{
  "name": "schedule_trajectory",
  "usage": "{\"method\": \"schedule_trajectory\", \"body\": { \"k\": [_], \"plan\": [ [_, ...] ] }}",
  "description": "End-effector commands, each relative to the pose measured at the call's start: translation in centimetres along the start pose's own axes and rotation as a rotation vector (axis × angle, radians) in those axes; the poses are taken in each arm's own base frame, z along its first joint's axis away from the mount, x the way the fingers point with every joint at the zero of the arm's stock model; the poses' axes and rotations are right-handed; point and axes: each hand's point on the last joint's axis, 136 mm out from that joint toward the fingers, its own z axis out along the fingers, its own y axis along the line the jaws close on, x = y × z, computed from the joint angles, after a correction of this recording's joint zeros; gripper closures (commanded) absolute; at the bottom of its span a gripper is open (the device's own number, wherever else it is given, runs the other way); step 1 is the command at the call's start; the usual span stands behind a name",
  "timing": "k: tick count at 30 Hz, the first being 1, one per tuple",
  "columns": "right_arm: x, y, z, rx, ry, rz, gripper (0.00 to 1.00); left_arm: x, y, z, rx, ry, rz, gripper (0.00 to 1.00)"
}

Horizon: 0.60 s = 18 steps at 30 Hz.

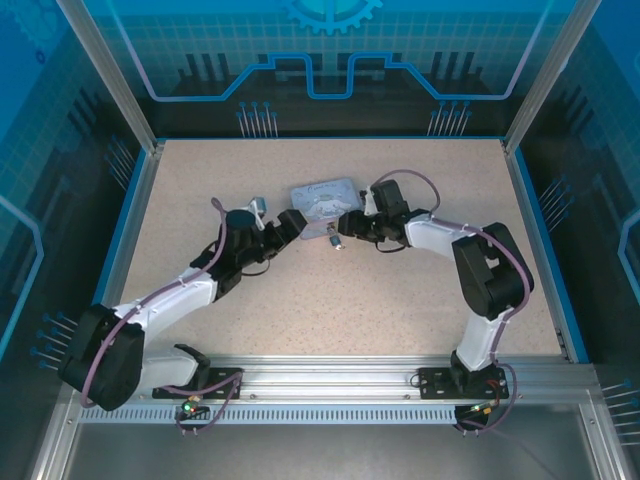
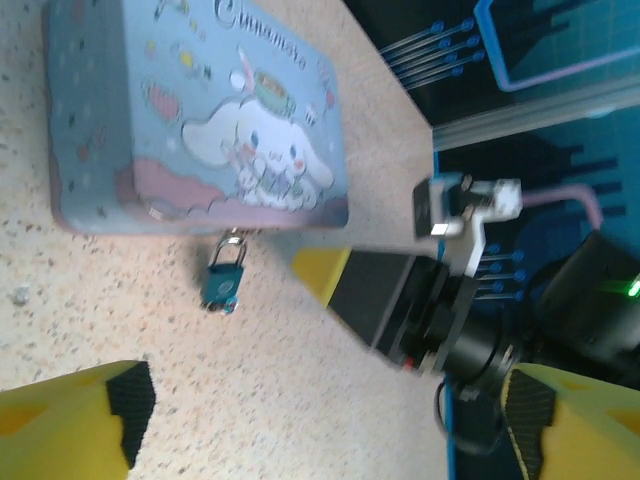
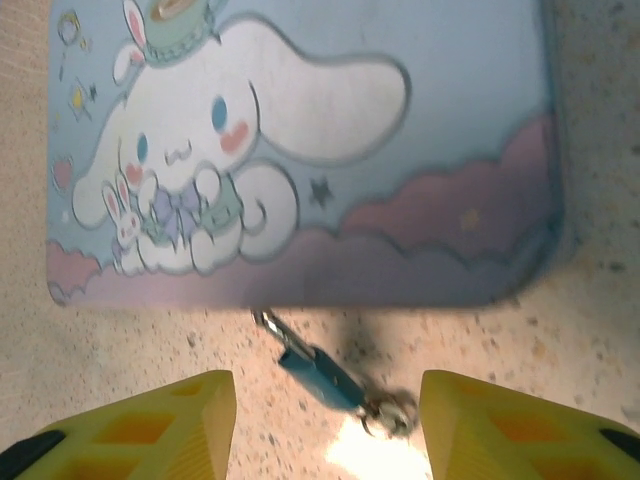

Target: Unlock a padlock with a key

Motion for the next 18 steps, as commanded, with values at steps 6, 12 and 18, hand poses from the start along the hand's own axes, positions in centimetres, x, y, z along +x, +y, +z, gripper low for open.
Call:
{"method": "schedule_trajectory", "body": {
  "k": [6, 12, 18],
  "plan": [
    [2.1, 0.5, -2.9, 0.004, -0.021, -0.025, 0.41, -4.3, -1.5, -0.4, -0.072, -0.042, 0.156, 0.01],
    [2.7, 0.2, -4.5, 0.061, -0.04, -0.078, 0.0, -7.2, -2.1, -0.2, -0.152, -0.083, 0.236, 0.01],
    [2.1, 0.8, -5.7, 0.146, -0.05, -0.208, 0.0, -9.6, -2.5, 0.5, -0.205, -0.113, 0.265, 0.01]
  ]
}}
